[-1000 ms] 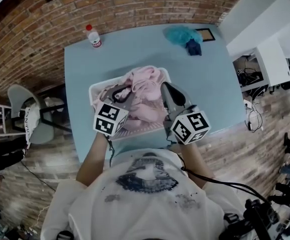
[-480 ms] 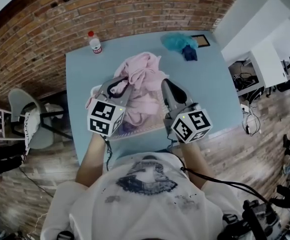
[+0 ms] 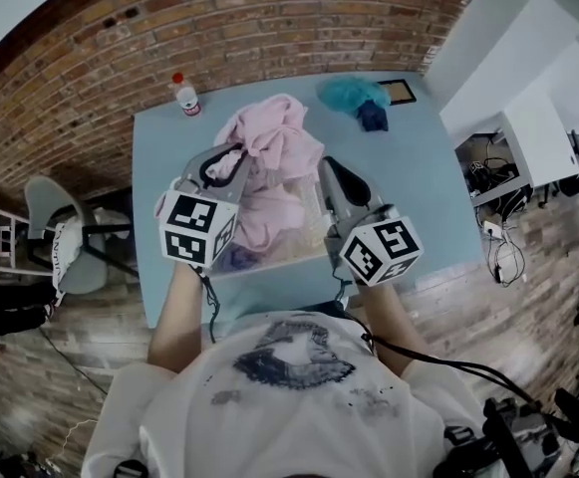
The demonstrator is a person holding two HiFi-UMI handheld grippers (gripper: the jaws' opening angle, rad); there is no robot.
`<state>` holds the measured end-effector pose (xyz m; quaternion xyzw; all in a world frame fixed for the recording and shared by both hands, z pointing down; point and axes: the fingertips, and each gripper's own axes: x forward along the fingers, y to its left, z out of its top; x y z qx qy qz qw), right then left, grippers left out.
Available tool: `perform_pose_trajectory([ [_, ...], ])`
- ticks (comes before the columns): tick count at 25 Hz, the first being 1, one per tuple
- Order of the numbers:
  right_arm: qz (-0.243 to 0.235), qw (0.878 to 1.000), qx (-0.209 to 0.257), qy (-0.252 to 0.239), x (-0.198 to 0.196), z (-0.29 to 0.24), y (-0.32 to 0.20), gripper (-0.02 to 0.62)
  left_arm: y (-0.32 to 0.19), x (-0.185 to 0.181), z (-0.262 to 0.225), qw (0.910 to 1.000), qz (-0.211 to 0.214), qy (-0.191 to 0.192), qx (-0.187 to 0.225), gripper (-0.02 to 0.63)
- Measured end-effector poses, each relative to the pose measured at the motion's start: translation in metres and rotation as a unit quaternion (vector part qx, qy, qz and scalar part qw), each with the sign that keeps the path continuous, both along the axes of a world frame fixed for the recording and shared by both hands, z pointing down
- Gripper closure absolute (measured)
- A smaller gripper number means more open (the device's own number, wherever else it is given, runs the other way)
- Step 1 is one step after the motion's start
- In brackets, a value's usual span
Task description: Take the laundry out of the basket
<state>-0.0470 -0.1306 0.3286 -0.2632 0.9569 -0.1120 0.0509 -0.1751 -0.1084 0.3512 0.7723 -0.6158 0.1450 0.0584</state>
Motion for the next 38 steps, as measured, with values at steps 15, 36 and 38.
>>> perform_pose_trajectory([
  [15,-0.008,1.0,0.004,-0.023,0.132,-0.009,-0.054,0.597,-0.056,0.136,-0.034,0.9987,0.006,-0.047,0.016,0.56],
  [36,0.056,0.998,0.005,-0.024,0.284,-0.002,-0.119,0.597,-0.143,0.292,-0.021,0.9962,0.079,-0.03,0.019,0.561],
  [38,0.067,0.997,0.006,-0.023,0.299,-0.002,-0.125,0.597,-0.151,0.306,-0.019,0.9955,0.089,-0.025,0.02,0.561],
])
